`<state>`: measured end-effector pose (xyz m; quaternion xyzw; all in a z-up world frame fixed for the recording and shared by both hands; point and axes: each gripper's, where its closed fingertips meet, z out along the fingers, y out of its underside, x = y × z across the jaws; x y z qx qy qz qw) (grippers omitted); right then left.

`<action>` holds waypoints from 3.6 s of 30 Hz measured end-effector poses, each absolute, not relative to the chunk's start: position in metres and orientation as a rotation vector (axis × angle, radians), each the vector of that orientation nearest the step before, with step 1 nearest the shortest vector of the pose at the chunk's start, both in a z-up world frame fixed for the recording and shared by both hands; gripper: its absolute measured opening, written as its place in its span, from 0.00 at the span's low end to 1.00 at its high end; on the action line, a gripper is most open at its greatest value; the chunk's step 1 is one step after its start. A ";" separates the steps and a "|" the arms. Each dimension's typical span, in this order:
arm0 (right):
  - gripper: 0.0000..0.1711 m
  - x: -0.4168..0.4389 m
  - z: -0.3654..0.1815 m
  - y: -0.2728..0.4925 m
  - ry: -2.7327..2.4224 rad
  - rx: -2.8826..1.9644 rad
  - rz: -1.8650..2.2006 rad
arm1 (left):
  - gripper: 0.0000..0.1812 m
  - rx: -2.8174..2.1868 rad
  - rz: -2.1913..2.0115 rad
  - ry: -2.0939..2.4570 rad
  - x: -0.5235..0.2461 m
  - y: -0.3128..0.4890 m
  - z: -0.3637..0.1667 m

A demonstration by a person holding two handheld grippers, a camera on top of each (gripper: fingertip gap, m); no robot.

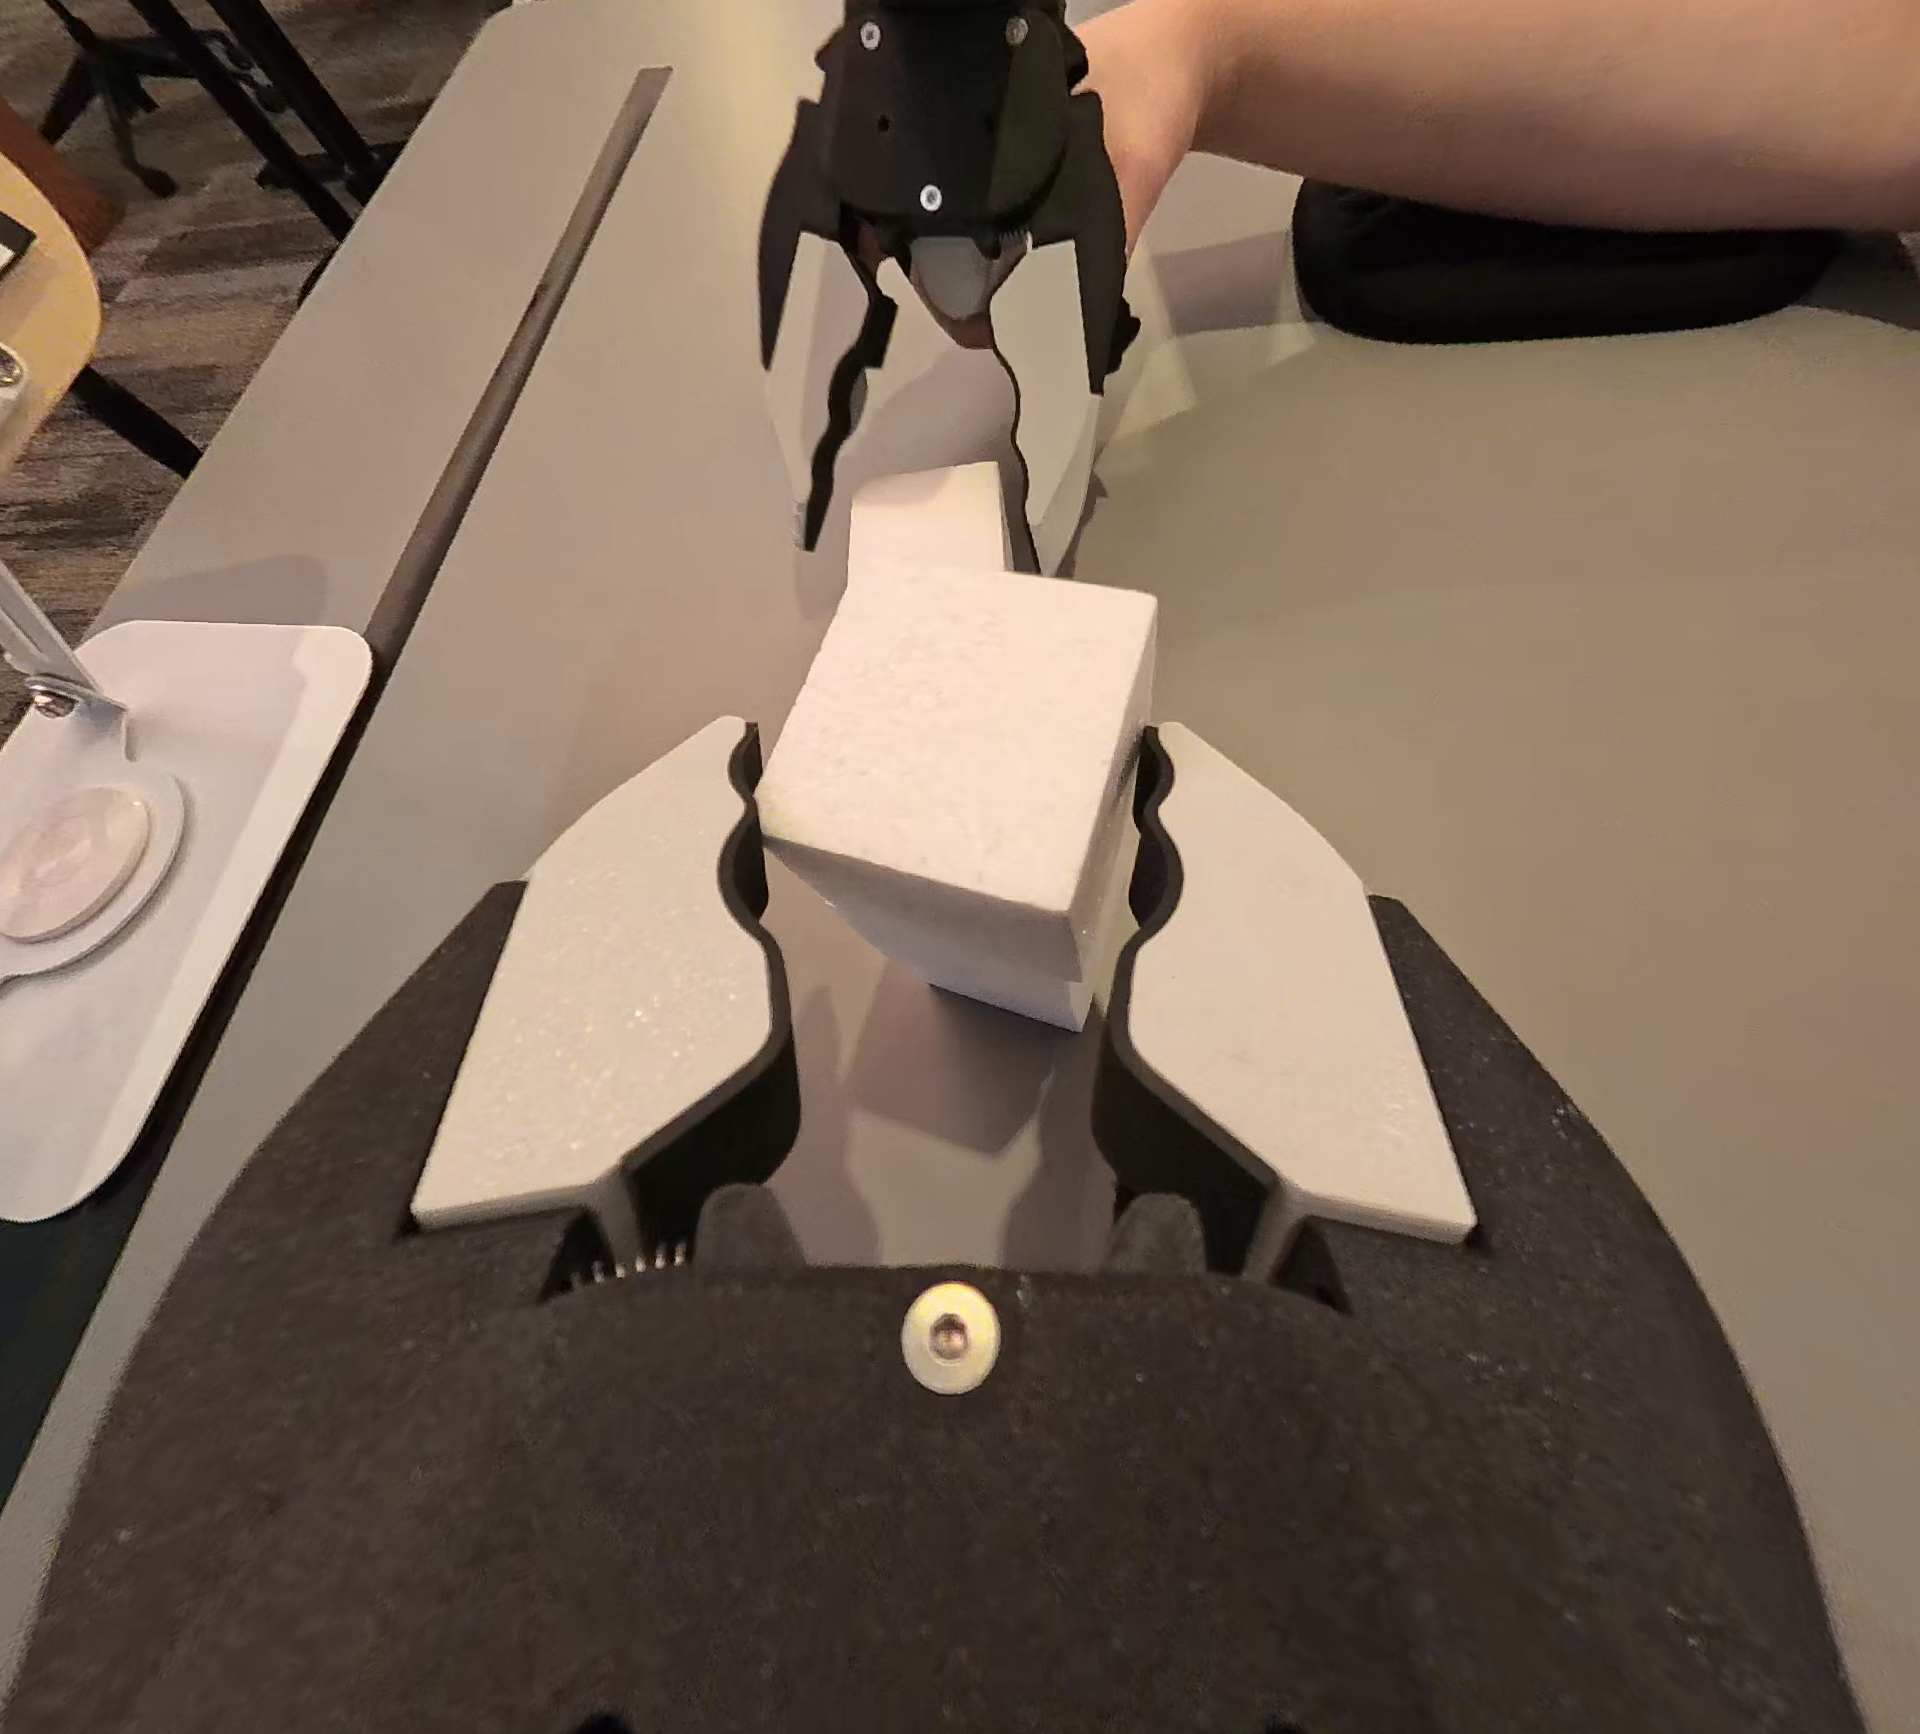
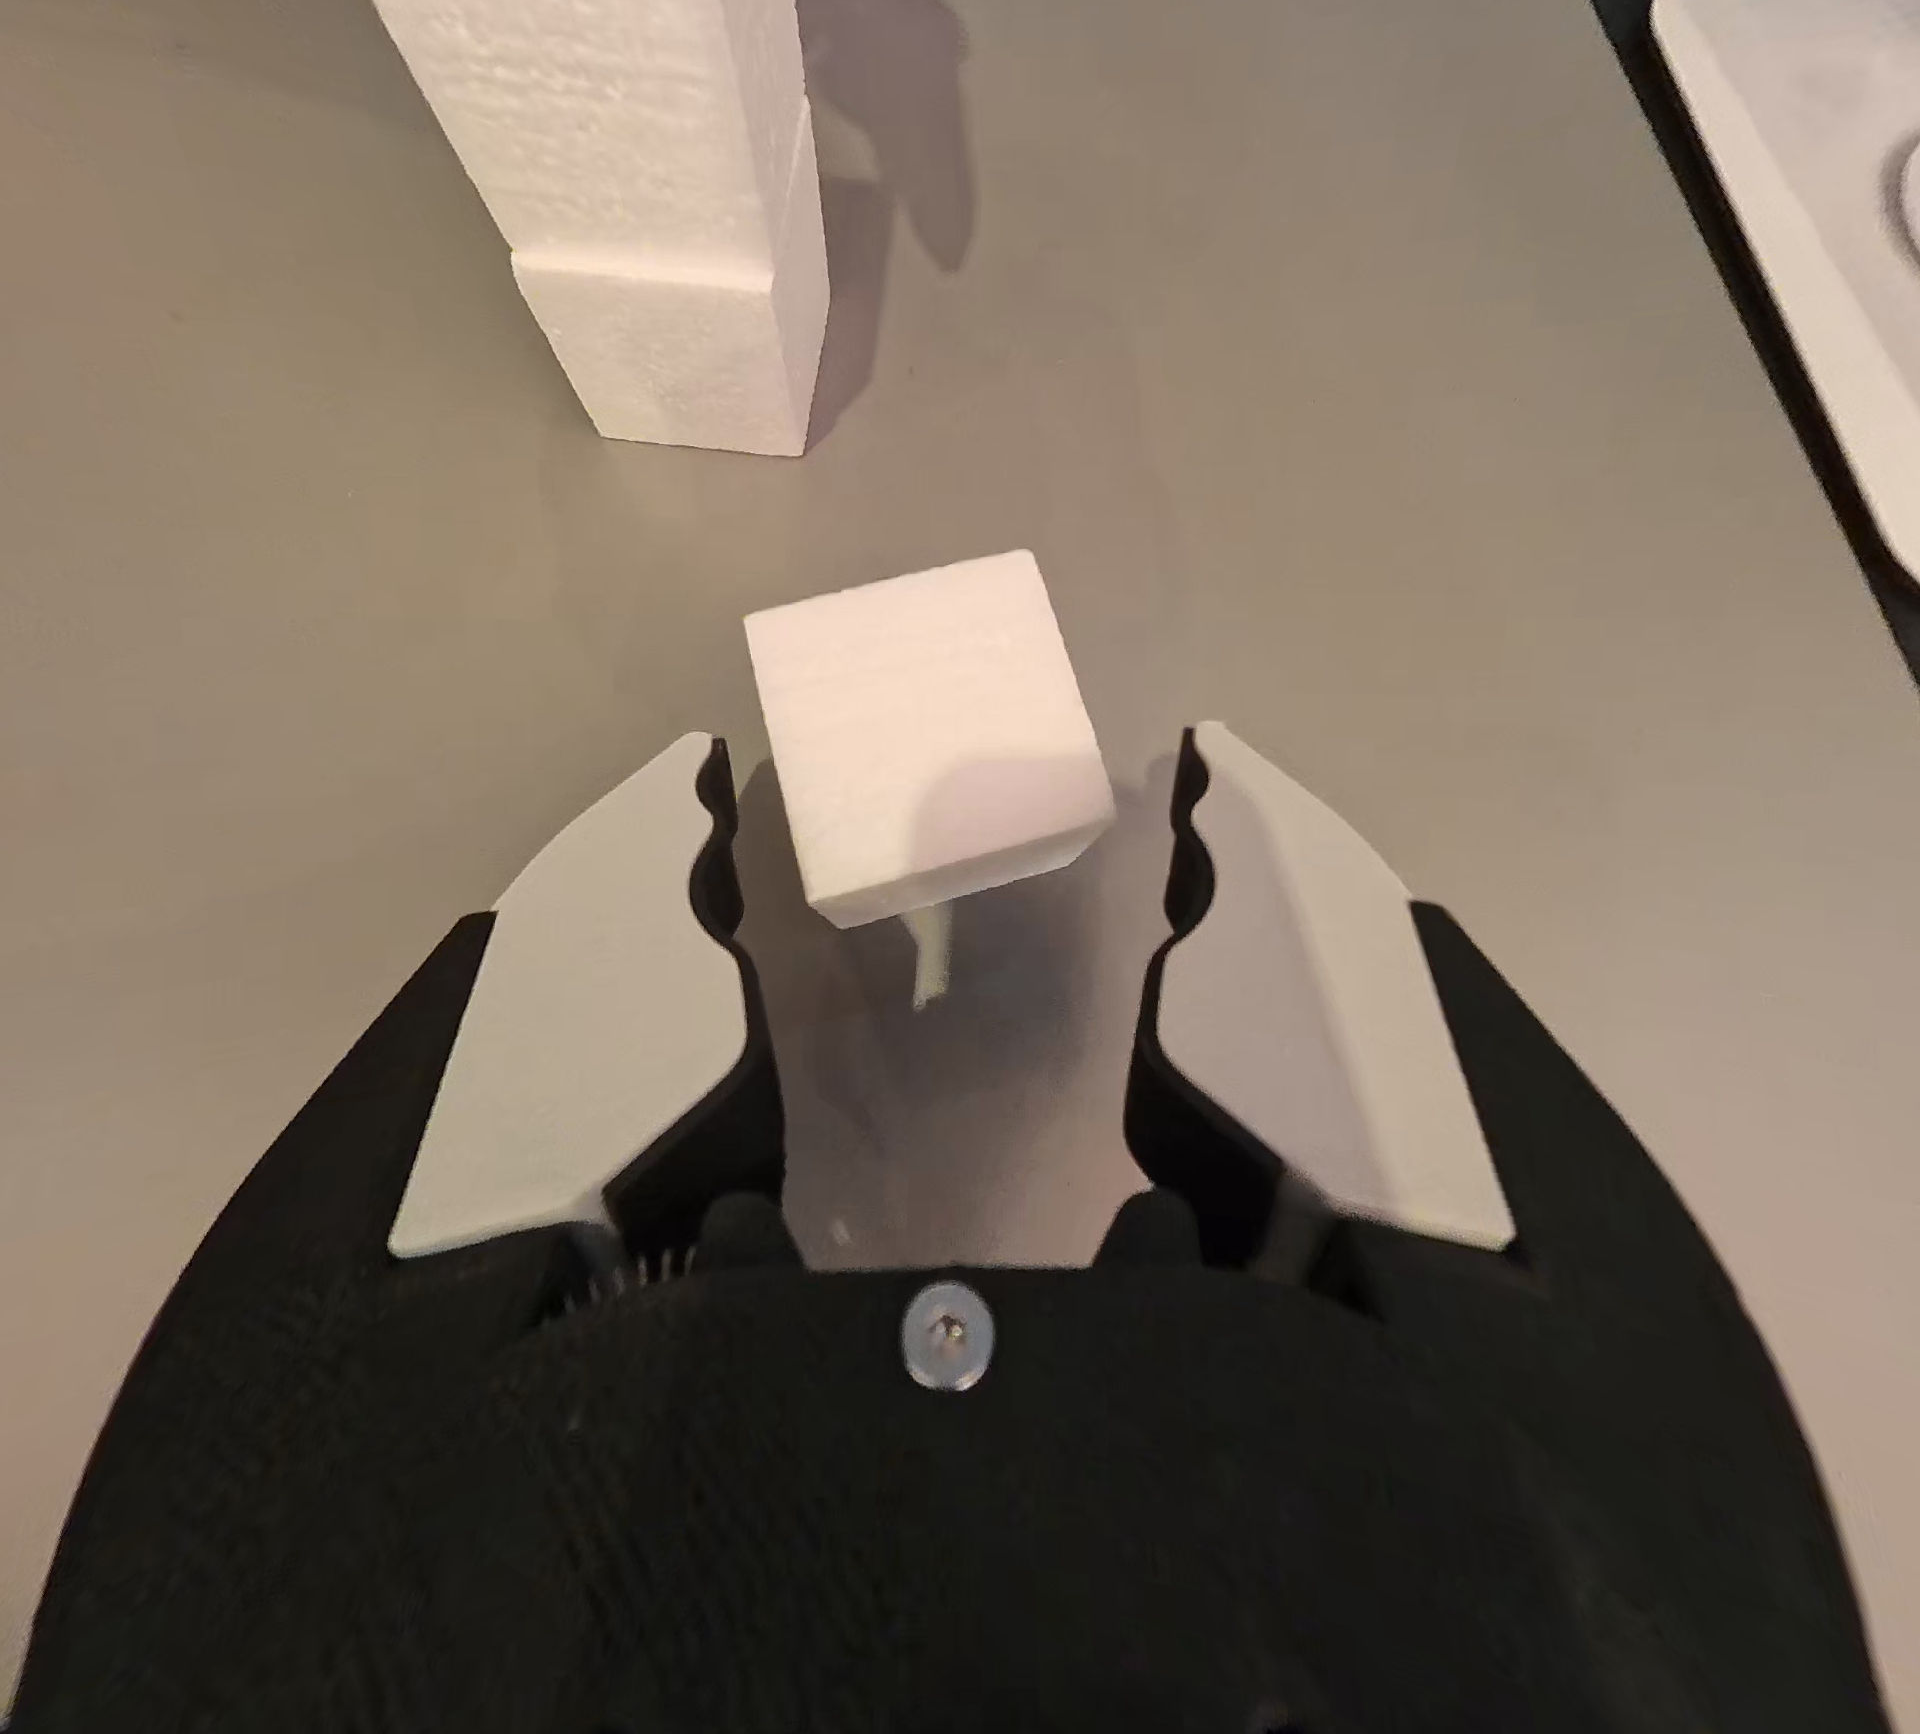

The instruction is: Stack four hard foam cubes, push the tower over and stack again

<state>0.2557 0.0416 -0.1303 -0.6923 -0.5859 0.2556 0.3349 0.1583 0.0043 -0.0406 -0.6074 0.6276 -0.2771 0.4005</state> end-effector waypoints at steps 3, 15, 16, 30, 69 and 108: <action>0.40 0.256 -0.136 0.039 -1.548 -1.817 0.683 | 0.48 -1.535 -0.717 1.554 0.160 0.006 -0.039; 0.36 0.214 0.040 0.030 -1.025 -1.679 0.980 | 0.56 -1.612 -0.819 1.289 0.100 -0.002 -0.036; 0.36 0.206 0.053 0.028 -0.987 -1.683 0.964 | 0.55 -1.644 -0.798 1.305 0.095 -0.005 -0.050; 0.36 0.144 0.028 0.004 -1.137 -1.887 0.595 | 0.54 -1.770 -0.710 1.369 0.104 -0.010 -0.108; 0.38 0.513 0.043 0.039 -0.330 -2.136 0.237 | 0.00 -2.307 -0.146 0.894 0.077 0.018 -0.087; 0.38 0.521 0.003 0.029 -0.524 -2.195 0.324 | 0.02 -1.828 -0.152 1.082 0.195 0.005 -0.026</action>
